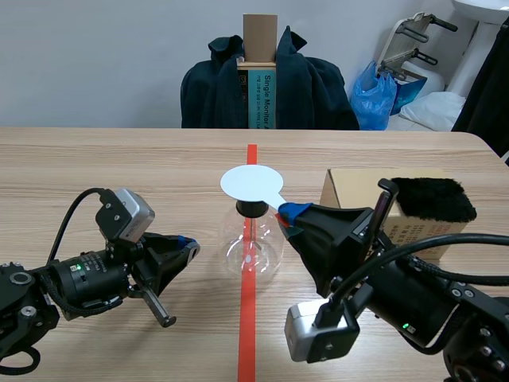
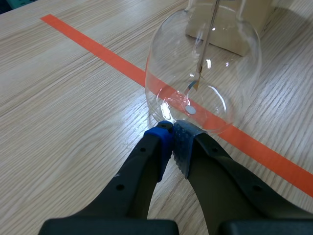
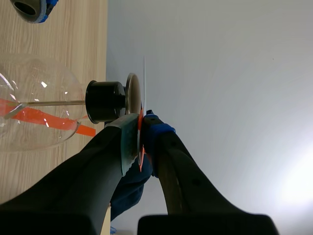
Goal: Do the electroscope experiment.
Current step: 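Move the plate toward and away from the electroscope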
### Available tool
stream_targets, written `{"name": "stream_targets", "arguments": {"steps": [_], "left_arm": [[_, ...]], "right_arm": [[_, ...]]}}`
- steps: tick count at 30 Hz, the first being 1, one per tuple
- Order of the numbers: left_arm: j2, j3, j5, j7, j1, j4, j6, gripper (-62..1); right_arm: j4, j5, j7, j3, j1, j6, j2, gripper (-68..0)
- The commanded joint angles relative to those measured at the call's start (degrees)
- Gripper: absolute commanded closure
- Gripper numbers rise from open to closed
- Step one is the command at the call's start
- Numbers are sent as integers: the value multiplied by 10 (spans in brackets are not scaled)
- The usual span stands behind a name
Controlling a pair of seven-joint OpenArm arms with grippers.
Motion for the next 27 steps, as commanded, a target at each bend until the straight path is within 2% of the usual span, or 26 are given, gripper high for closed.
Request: {"name": "stream_targets", "arguments": {"steps": [1, 7, 20, 27], "left_arm": [[0, -1, -6, -8, -8, 9, -1, -28], [0, -1, -6, -8, -8, 9, -1, -28], [0, -1, -6, -8, -8, 9, -1, -28], [0, -1, -6, -8, -8, 9, -1, -28]], "right_arm": [[13, 4, -3, 4, 7, -6, 2, -8], [13, 13, -35, 4, 7, -6, 2, -8], [13, 50, -152, 20, 7, -9, 2, -8], [13, 71, -160, 57, 7, -9, 2, -8]]}}
